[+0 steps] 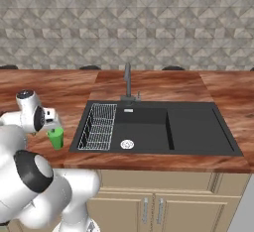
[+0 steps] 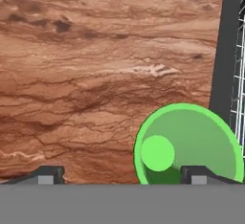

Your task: Pick the cup and bowl from the counter and place them on the counter next to the sink.

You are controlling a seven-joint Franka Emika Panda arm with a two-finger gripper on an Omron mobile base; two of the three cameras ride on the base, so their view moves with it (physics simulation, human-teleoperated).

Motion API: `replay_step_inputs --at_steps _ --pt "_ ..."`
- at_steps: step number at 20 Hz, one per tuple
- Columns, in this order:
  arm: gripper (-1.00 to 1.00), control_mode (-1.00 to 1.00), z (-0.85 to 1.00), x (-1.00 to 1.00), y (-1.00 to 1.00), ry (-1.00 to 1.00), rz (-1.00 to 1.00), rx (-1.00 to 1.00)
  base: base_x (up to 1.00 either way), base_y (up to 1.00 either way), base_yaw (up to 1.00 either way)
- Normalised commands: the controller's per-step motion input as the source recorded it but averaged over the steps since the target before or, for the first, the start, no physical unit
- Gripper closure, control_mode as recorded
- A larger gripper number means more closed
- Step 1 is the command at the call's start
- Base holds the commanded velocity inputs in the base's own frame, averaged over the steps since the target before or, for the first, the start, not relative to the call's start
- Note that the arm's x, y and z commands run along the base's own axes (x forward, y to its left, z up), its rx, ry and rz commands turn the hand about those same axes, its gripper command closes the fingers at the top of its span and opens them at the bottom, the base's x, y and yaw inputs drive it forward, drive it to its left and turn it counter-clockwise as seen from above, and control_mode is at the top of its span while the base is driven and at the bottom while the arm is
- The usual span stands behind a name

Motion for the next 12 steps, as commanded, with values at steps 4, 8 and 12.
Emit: replay_step_inputs --at_steps 4,8,12 --pt "-1.00 -1.00 0.58 -0.10 0.00 -0.30 0.00 0.06 0.00 0.00 0.00" --pt "-1.00 -1.00 0.41 -0.19 -0.37 -0.13 0.00 0.08 0.00 0.00 0.00" --pt "-1.00 -1.00 0.58 -0.21 -0.99 -0.01 -0.07 0.18 0.00 0.00 0.00"
